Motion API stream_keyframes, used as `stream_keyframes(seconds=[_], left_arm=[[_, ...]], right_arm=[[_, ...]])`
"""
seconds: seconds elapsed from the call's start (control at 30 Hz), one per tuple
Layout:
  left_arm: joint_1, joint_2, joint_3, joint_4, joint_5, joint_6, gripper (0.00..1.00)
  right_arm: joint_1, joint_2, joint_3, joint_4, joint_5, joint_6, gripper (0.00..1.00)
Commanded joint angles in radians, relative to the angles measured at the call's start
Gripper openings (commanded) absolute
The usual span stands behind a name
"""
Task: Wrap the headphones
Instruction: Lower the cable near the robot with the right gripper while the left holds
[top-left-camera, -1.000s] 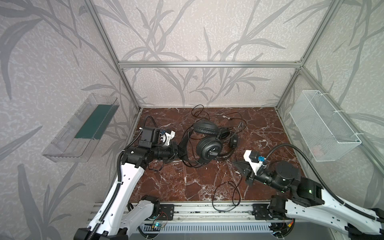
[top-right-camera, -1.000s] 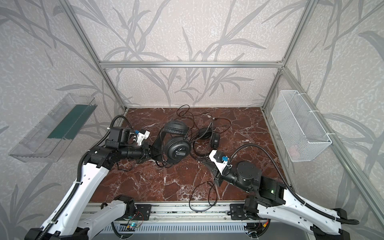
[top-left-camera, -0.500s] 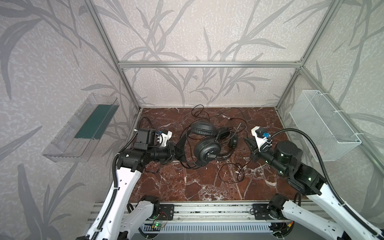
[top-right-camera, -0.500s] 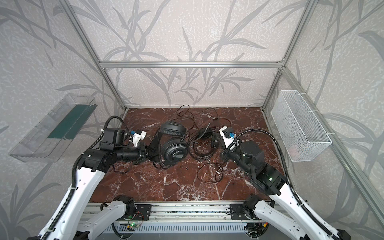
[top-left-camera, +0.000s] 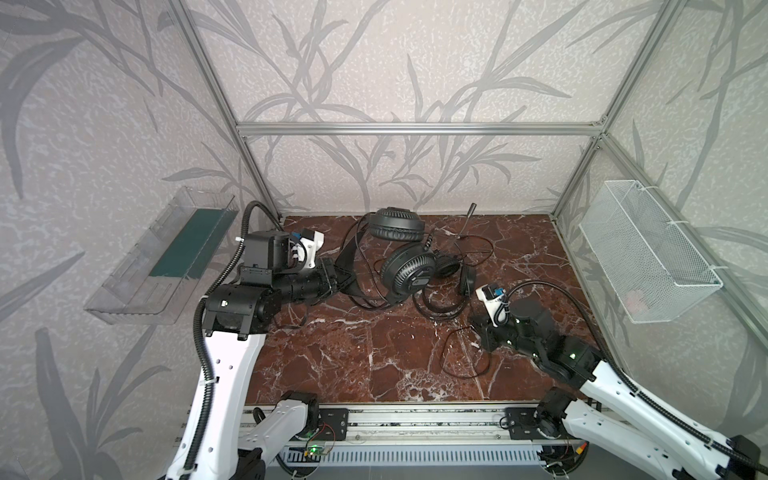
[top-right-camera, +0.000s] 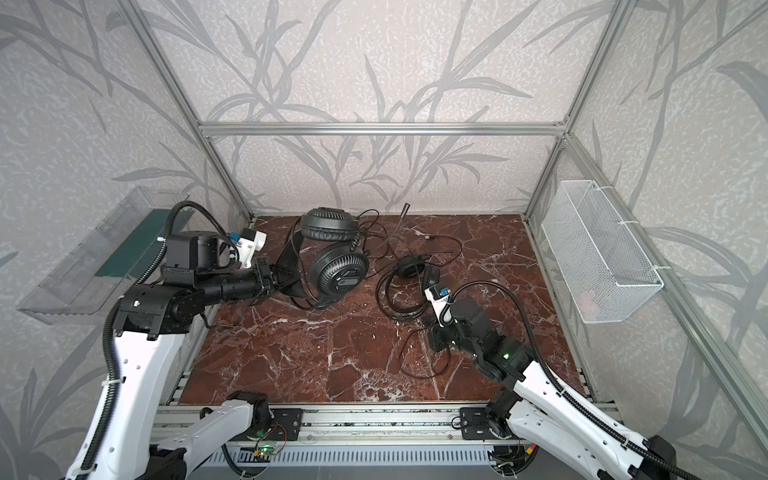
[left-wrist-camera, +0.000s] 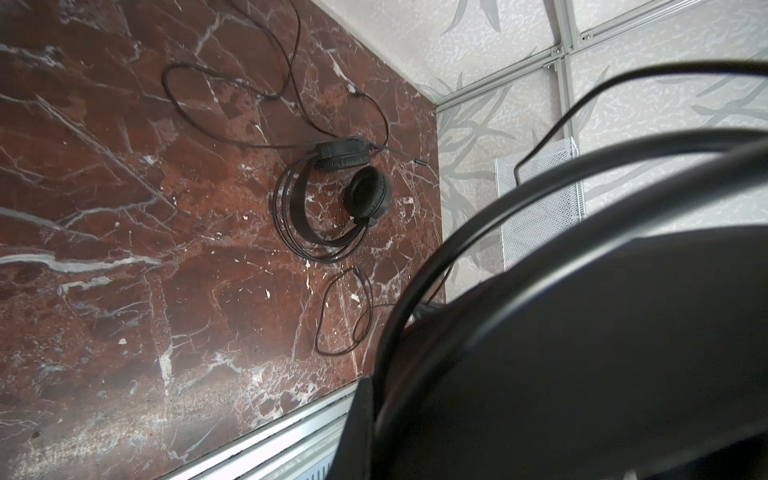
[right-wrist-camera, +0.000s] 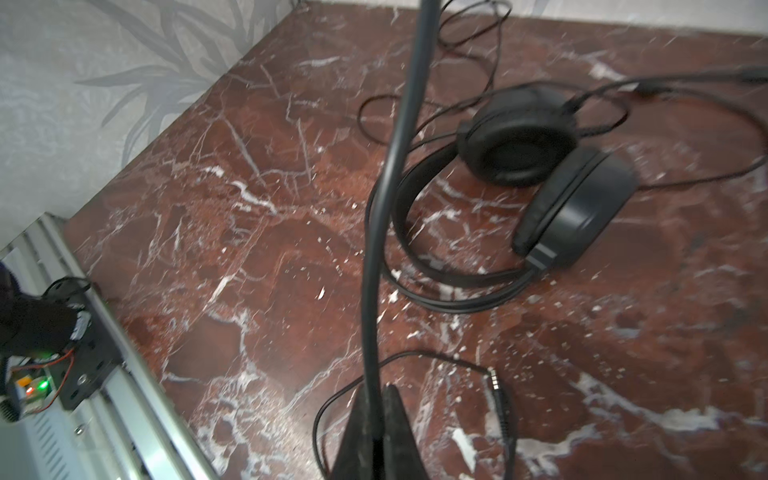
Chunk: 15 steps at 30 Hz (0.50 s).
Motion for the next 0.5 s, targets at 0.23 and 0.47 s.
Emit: stream_keyframes(seconds=[0.23, 0.47], left_arm=[[0.054, 0.03, 0.041, 0.037, -0.011, -0.056, 0.0], [0.088, 0.078, 0.06, -0.039, -0.151, -0.017, 0.0]], right_arm=[[0.309, 0.103, -0.07, 0.058, 0.082, 0.196, 0.0], [0.553, 0.101, -0.142, 0.032, 0.281, 0.315, 0.0]])
